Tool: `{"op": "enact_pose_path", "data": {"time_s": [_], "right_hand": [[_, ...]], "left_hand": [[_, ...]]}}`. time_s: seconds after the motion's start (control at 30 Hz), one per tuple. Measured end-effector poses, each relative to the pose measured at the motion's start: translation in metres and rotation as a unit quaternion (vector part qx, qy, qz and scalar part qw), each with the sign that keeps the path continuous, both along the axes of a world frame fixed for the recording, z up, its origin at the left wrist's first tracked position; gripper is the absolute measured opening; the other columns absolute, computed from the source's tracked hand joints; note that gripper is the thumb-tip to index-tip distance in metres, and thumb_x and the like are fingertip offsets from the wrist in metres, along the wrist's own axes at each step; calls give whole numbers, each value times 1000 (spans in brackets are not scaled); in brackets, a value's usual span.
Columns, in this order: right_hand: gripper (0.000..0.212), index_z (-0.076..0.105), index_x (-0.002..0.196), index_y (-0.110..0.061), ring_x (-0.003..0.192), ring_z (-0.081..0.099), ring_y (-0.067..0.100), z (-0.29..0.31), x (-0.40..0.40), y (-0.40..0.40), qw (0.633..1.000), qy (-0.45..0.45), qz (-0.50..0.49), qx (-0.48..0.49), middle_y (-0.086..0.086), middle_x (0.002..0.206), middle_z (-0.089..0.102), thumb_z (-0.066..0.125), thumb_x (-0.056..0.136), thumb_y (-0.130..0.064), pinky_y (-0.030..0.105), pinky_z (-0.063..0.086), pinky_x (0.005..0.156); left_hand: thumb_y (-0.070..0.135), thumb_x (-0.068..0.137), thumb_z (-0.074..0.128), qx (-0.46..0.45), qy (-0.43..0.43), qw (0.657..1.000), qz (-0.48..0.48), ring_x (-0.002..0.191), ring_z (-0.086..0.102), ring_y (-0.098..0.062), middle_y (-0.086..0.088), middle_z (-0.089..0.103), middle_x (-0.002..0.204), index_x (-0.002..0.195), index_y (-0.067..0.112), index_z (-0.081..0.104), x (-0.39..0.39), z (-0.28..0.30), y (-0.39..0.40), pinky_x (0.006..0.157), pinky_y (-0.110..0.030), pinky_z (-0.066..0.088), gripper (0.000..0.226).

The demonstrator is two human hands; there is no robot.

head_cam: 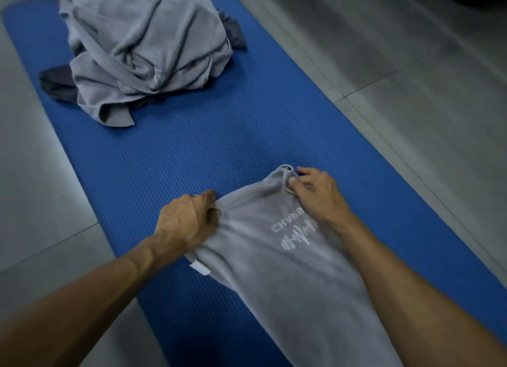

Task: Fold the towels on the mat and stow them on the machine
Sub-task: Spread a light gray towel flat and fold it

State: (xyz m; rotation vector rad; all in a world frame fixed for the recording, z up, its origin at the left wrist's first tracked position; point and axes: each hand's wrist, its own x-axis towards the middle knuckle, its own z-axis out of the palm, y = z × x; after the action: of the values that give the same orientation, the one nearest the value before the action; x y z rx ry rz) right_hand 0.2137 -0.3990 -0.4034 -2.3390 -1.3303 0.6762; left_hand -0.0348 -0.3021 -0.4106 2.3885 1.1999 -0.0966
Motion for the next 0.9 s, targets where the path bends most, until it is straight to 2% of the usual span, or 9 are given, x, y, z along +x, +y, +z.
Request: {"op": "enact_pose_path", "data": {"time_s": [0.07, 0.13, 0.2, 0.27, 0.4, 0.53, 0.63, 0.77, 0.9], "right_hand": [[29, 72, 82, -9, 113, 59, 16, 0, 7, 2, 997, 35, -64, 29, 3, 118, 66, 59, 93, -33, 21, 39, 77], [29, 63, 105, -19, 86, 63, 13, 5, 7, 4, 995, 63, -68, 36, -2, 92, 66, 67, 86, -40, 27, 46, 70], [49, 54, 128, -29, 82, 61, 11, 6, -2, 6, 997, 79, -4, -12, -2, 93, 66, 70, 83, -40, 32, 52, 77], [33, 65, 116, -32, 92, 62, 7, 4, -8, 6, 997, 58, 44, -28, -10, 100, 68, 69, 84, -40, 33, 52, 84], [30, 72, 76, -19, 60, 55, 4, 20, 13, 15, 992, 82, -79, 57, -3, 65, 64, 70, 83, -48, 33, 48, 57], [22, 73, 77, -12, 73, 64, 18, 33, 52, 44, 977, -53, -157, 137, 5, 74, 69, 59, 89, -24, 44, 54, 70], [14, 58, 81, -9, 80, 55, 30, 28, 51, 75, 969, -187, -107, 117, 10, 83, 55, 48, 90, -15, 39, 44, 71], [45, 46, 137, -19, 119, 44, 33, -3, 22, 97, 979, -175, 13, -99, 8, 132, 48, 43, 92, -16, 47, 38, 96], [29, 63, 118, -12, 107, 56, 34, -2, 28, 98, 979, -162, -111, 62, 13, 113, 61, 43, 98, -15, 44, 44, 90]], "left_hand": [[35, 93, 43, -1, 2, 1000, -3, 78, 59, -24, 3, 59, 80, 109, 23, 52, 1, 1, -1, 67, -36, 48, 22], [34, 92, 43, 9, 3, 1000, -11, 72, 56, -21, 5, 55, 74, 100, 22, 52, 3, 2, -2, 62, -34, 44, 18], [34, 92, 43, 12, 5, 1000, -18, 69, 54, -18, 6, 53, 71, 94, 22, 51, 4, 3, -1, 61, -32, 40, 14], [34, 93, 43, 13, -7, 1000, -20, 67, 52, -17, 8, 50, 67, 89, 24, 48, 3, 1, 1, 60, -31, 37, 12], [40, 95, 45, -13, -35, 999, -2, 72, 56, -24, 4, 52, 67, 78, 29, 40, -2, -4, 11, 61, -33, 41, 21], [41, 93, 47, -2, -31, 999, 10, 77, 60, -27, -2, 60, 75, 87, 24, 54, -4, -2, 33, 61, -34, 43, 20], [40, 91, 50, 26, -40, 998, 32, 76, 60, -29, -2, 59, 73, 89, 23, 55, -1, 6, 57, 59, -33, 40, 18], [41, 89, 50, 50, 18, 997, 49, 84, 62, -30, -7, 65, 89, 97, 24, 55, -9, 9, 90, 62, -33, 41, 19], [45, 94, 41, 80, 71, 994, 11, 88, 63, -25, -1, 62, 97, 107, 22, 50, -12, 1, 93, 63, -34, 43, 28]]}}
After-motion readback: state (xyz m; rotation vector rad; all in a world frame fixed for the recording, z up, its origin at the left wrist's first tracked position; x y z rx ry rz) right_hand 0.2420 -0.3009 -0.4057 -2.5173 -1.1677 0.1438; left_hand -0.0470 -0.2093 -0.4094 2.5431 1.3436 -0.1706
